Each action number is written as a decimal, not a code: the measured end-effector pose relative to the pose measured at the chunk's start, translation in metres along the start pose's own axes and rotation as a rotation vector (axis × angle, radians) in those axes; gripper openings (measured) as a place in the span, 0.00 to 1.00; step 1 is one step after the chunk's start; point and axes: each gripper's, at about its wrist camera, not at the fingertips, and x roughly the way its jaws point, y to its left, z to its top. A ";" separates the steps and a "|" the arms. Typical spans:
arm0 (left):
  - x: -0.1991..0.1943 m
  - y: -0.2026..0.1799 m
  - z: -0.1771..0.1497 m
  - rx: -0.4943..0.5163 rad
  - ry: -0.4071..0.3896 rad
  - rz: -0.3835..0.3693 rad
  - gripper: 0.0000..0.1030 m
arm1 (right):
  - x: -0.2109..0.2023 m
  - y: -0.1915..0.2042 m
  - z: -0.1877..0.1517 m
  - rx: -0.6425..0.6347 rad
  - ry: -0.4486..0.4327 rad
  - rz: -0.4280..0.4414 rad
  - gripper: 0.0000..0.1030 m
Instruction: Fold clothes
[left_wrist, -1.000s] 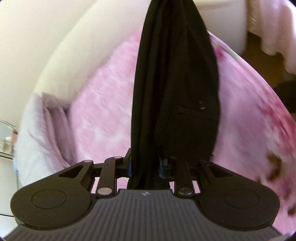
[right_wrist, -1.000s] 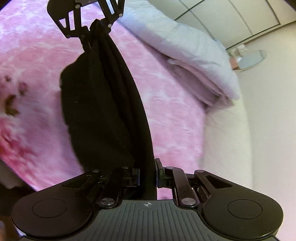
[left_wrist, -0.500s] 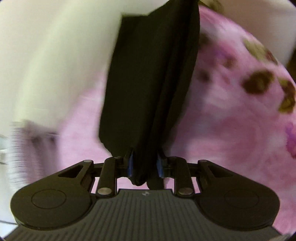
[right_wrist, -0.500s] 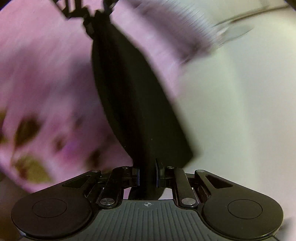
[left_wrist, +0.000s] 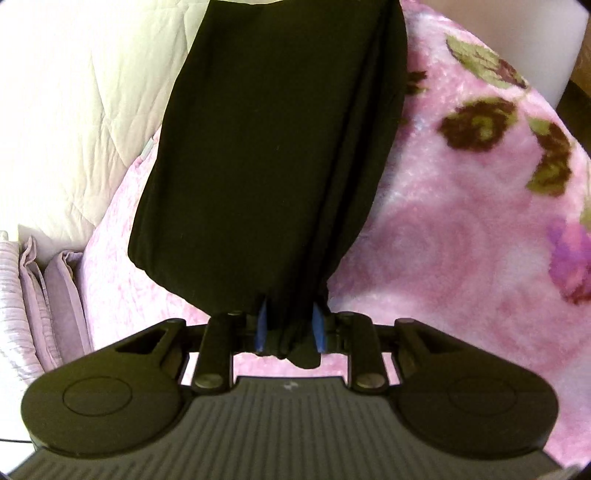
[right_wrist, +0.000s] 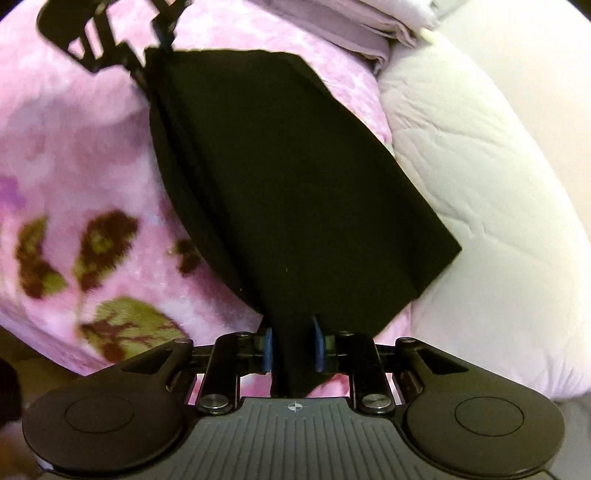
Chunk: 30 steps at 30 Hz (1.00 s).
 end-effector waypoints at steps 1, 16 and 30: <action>0.001 -0.001 0.000 0.000 0.002 0.003 0.20 | -0.002 0.000 -0.001 -0.014 0.001 0.001 0.19; 0.007 -0.001 -0.014 -0.049 0.016 0.112 0.16 | 0.006 0.022 0.016 -0.085 -0.041 -0.018 0.11; -0.030 0.025 -0.034 -0.191 0.003 -0.169 0.30 | -0.058 -0.016 0.003 0.055 -0.129 0.064 0.20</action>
